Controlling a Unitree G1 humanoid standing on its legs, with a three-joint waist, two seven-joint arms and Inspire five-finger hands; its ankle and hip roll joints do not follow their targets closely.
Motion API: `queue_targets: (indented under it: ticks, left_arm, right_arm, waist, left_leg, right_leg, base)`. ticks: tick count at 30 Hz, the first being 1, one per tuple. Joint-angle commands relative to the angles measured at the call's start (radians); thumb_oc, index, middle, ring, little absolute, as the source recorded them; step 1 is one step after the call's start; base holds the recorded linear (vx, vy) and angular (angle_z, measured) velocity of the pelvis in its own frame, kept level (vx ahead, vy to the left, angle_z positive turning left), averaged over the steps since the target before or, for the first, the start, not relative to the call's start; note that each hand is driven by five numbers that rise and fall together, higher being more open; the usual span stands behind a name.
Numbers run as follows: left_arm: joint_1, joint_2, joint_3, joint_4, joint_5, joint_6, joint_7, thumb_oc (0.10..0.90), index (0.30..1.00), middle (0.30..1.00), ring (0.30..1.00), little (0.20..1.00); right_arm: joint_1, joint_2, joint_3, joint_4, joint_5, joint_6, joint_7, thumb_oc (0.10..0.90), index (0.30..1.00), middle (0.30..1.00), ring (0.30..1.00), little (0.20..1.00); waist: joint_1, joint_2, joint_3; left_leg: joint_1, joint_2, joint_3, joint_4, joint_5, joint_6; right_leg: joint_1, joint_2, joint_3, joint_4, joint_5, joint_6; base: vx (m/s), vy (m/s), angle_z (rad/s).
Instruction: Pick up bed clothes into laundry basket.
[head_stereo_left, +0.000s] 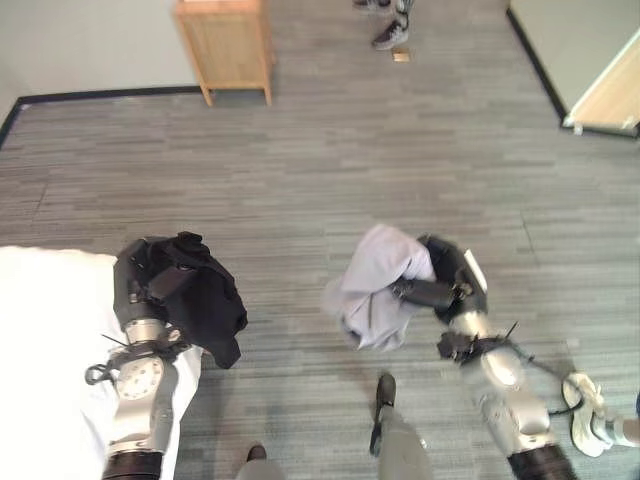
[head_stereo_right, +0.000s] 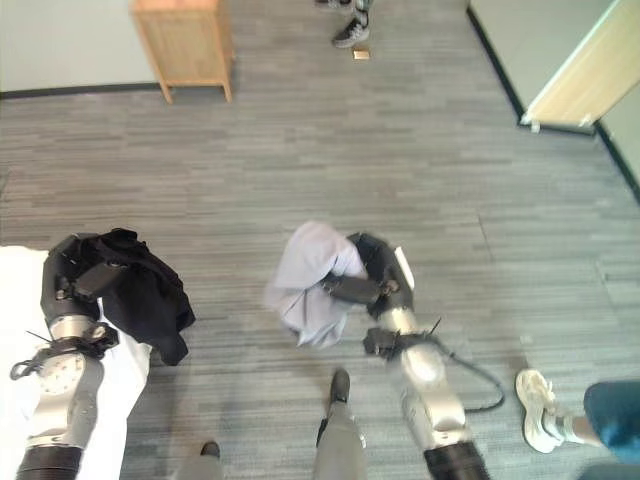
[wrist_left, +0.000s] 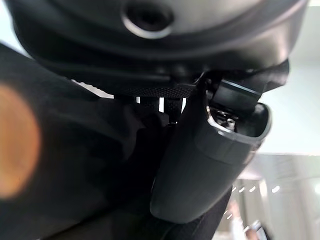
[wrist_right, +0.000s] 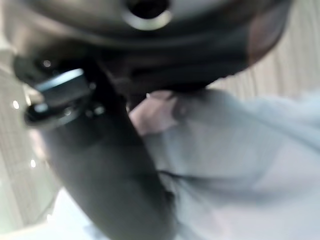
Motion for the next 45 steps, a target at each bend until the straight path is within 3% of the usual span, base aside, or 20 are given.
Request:
queue_targets:
  ticks: [1,4,7,9,10,11,13,16,17,18,21,23,25,27,29,31,32,37,39,45]
  left_arm:
    - [-0.035,0.171,0.066,-0.213,-0.023,-0.118,-0.014,0.4,0.3,0.3,0.3,0.3]
    - [-0.051,0.157,0.057,-0.21,-0.054,-0.122,0.005,0.4,0.3,0.3,0.3,0.3]
    - [-0.055,0.153,0.04,-0.208,-0.027,-0.103,0.012,0.4,0.3,0.3,0.3,0.3]
    - [-0.059,0.166,0.04,-0.205,-0.008,-0.101,0.004,0.4,0.3,0.3,0.3,0.3]
    - [-0.058,0.166,0.038,-0.205,-0.009,-0.101,0.004,0.4,0.3,0.3,0.3,0.3]
    - [-0.066,0.166,0.028,-0.189,-0.006,-0.102,0.006,0.4,0.3,0.3,0.3,0.3]
    - [-0.063,0.155,0.022,-0.184,-0.014,-0.1,0.0,0.4,0.3,0.3,0.3,0.3]
    - [-0.055,0.152,0.018,-0.197,0.014,-0.097,-0.006,0.4,0.3,0.3,0.3,0.3]
    - [-0.035,0.166,0.022,-0.209,0.044,-0.092,-0.026,0.4,0.3,0.3,0.3,0.3]
    - [-0.035,0.179,0.013,-0.205,0.062,-0.082,-0.032,0.4,0.3,0.3,0.3,0.3]
    - [-0.059,0.225,-0.028,-0.216,0.067,-0.066,-0.056,0.4,0.3,0.3,0.3,0.3]
    - [-0.112,0.248,-0.095,-0.23,0.077,-0.06,-0.08,0.4,0.3,0.3,0.3,0.3]
    - [-0.154,0.257,-0.134,-0.255,0.109,-0.055,-0.09,0.4,0.3,0.3,0.3,0.3]
    - [-0.206,0.258,-0.183,-0.288,0.109,-0.055,-0.12,0.4,0.3,0.3,0.3,0.3]
    - [-0.277,0.249,-0.24,-0.303,0.086,-0.059,-0.141,0.4,0.3,0.3,0.3,0.3]
    - [-0.352,0.235,-0.293,-0.291,0.03,-0.069,-0.162,0.4,0.3,0.3,0.3,0.3]
    - [-0.36,0.222,-0.299,-0.284,0.041,-0.082,-0.147,0.4,0.3,0.3,0.3,0.3]
    - [-0.257,0.224,-0.185,-0.369,-0.01,-0.087,-0.175,0.4,0.3,0.3,0.3,0.3]
    - [-0.157,0.233,-0.081,-0.362,-0.023,-0.092,-0.144,0.4,0.3,0.3,0.3,0.3]
    - [0.014,0.218,0.06,-0.343,-0.019,-0.075,-0.11,0.4,0.3,0.3,0.3,0.3]
  right_arm:
    - [-0.054,-0.02,0.003,-0.179,0.05,-0.126,0.0,0.4,0.3,0.3,0.3,0.3]
    - [-0.091,-0.041,0.01,-0.164,0.031,-0.123,-0.031,0.4,0.3,0.3,0.3,0.3]
    - [-0.07,-0.04,0.0,-0.173,0.038,-0.11,-0.022,0.4,0.3,0.3,0.3,0.3]
    - [-0.053,-0.038,-0.014,-0.174,0.036,-0.109,-0.02,0.4,0.3,0.3,0.3,0.3]
    - [-0.05,-0.038,-0.015,-0.175,0.036,-0.109,-0.02,0.4,0.3,0.3,0.3,0.3]
    - [-0.036,-0.033,-0.021,-0.181,0.032,-0.114,-0.022,0.4,0.3,0.3,0.3,0.3]
    - [-0.018,-0.025,-0.027,-0.195,0.024,-0.118,-0.013,0.4,0.3,0.3,0.3,0.3]
    - [-0.019,-0.024,-0.036,-0.187,0.003,-0.112,-0.01,0.4,0.3,0.3,0.3,0.3]
    - [-0.026,-0.012,-0.032,-0.178,-0.008,-0.101,-0.001,0.4,0.3,0.3,0.3,0.3]
    - [-0.033,-0.003,-0.022,-0.172,-0.021,-0.097,0.002,0.4,0.3,0.3,0.3,0.3]
    - [-0.07,0.034,0.027,-0.156,-0.041,-0.091,0.017,0.4,0.3,0.3,0.3,0.3]
    - [-0.054,0.055,0.047,-0.13,-0.053,-0.074,0.036,0.4,0.3,0.3,0.3,0.3]
    - [-0.028,0.056,0.042,-0.132,-0.062,-0.063,0.039,0.4,0.3,0.3,0.3,0.3]
    - [0.023,0.051,0.003,-0.155,-0.051,-0.068,0.044,0.4,0.3,0.3,0.3,0.3]
    - [0.063,0.052,-0.051,-0.181,-0.042,-0.082,0.031,0.4,0.3,0.3,0.3,0.3]
    - [0.096,0.054,-0.094,-0.205,-0.039,-0.102,0.02,0.4,0.3,0.3,0.3,0.3]
    - [0.092,0.046,-0.108,-0.222,-0.066,-0.113,0.017,0.4,0.3,0.3,0.3,0.3]
    - [0.116,0.024,-0.18,-0.247,-0.09,-0.111,0.015,0.4,0.3,0.3,0.3,0.3]
    - [0.095,0.006,-0.208,-0.237,-0.101,-0.112,0.0,0.4,0.3,0.3,0.3,0.3]
    - [0.091,-0.011,-0.242,-0.229,-0.089,-0.101,-0.007,0.4,0.3,0.3,0.3,0.3]
  waist:
    - [0.033,-0.091,-0.076]
    - [0.068,-0.102,-0.053]
    - [0.101,-0.095,-0.053]
    - [0.106,-0.077,-0.066]
    - [0.109,-0.082,-0.066]
    - [0.114,-0.054,-0.087]
    - [0.136,-0.047,-0.112]
    - [0.15,-0.049,-0.133]
    - [0.148,-0.065,-0.163]
    - [0.147,-0.076,-0.171]
    - [0.149,-0.084,-0.158]
    - [0.107,-0.063,-0.131]
    - [0.077,-0.037,-0.119]
    - [0.034,-0.026,-0.114]
    - [-0.014,-0.025,-0.115]
    - [-0.049,-0.041,-0.119]
    - [-0.052,-0.052,-0.122]
    - [-0.043,-0.034,-0.153]
    - [-0.033,-0.021,-0.149]
    - [-0.003,-0.023,-0.13]
  left_leg:
    - [-0.047,-0.041,-0.009,0.37,0.204,0.096]
    - [-0.164,-0.061,0.029,0.526,0.163,0.1]
    - [-0.325,-0.141,0.069,0.484,0.121,0.074]
    - [-0.354,-0.129,0.155,0.286,0.133,0.069]
    - [-0.345,-0.133,0.161,0.277,0.134,0.07]
    - [-0.361,-0.153,0.254,0.061,0.146,0.083]
    - [-0.337,-0.22,0.338,-0.16,0.174,0.107]
    - [-0.339,-0.235,0.364,-0.198,0.185,0.114]
    - [-0.288,-0.261,0.354,-0.2,0.098,0.155]
    - [-0.27,-0.267,0.385,-0.205,0.086,0.177]
    - [-0.184,-0.28,0.401,-0.237,0.015,0.229]
    - [-0.114,-0.277,0.375,-0.268,0.001,0.237]
    - [-0.065,-0.255,0.348,-0.309,0.007,0.23]
    - [-0.017,-0.259,0.275,-0.343,-0.005,0.214]
    - [0.004,-0.271,0.196,-0.35,-0.026,0.198]
    - [-0.005,-0.293,0.12,-0.337,-0.041,0.186]
    - [-0.003,-0.298,0.11,-0.331,-0.05,0.187]
    - [-0.01,-0.312,0.077,-0.359,-0.027,0.186]
    - [-0.021,-0.309,0.069,-0.361,-0.021,0.179]
    - [-0.042,-0.306,0.042,-0.347,-0.014,0.17]
  right_leg:
    - [0.161,-0.006,0.06,-0.188,-0.04,0.04]
    - [0.248,0.029,0.065,-0.219,-0.071,0.012]
    - [0.334,0.04,0.062,-0.254,-0.097,0.017]
    - [0.377,0.065,0.044,-0.268,-0.121,0.015]
    - [0.382,0.059,0.046,-0.271,-0.122,0.016]
    - [0.415,0.103,0.035,-0.272,-0.15,0.017]
    - [0.474,0.126,0.035,-0.293,-0.184,0.029]
    - [0.51,0.131,0.028,-0.302,-0.202,0.031]
    - [0.532,0.118,0.019,-0.279,-0.245,0.042]
    - [0.519,0.109,0.006,-0.231,-0.236,0.058]
    - [0.386,0.051,-0.017,0.145,-0.077,0.192]
    - [0.292,0.041,0.017,0.288,-0.035,0.2]
    - [0.212,0.019,0.028,0.272,-0.032,0.175]
    - [0.171,-0.005,0.071,0.176,-0.077,0.151]
    - [0.154,0.018,0.202,0.013,-0.099,0.136]
    - [0.18,0.032,0.356,-0.15,-0.079,0.158]
    - [0.199,0.036,0.374,-0.174,-0.07,0.165]
    - [0.243,0.044,0.345,-0.23,-0.046,0.164]
    - [0.242,0.058,0.335,-0.229,-0.065,0.142]
    - [0.247,0.077,0.311,-0.238,-0.081,0.107]
  base:
    - [0.31,-0.617,-0.17]
    - [0.29,-0.345,-0.66]
    - [0.45,-0.215,-0.23]
    - [0.38,-0.101,-0.14]
    - [0.51,-0.08,-0.11]
    - [0.55,-0.042,0.01]
    - [0.63,-0.059,0.1]
    - [0.44,-0.014,-0.18]
    - [0.45,0.046,-0.06]
    - [0.53,0.087,0.2]
    - [0.27,0.122,0.17]
    - [0.3,0.077,0.01]
    - [0.3,-0.009,0.84]
    - [0.37,-0.112,1.07]
    - [0.34,-0.165,1.14]
    - [0.23,-0.174,2.14]
    - [0.11,-0.164,1.2]
    - [0.08,-0.094,0.76]
    - [0.02,-0.068,0.28]
    - [0.02,-0.063,-0.03]
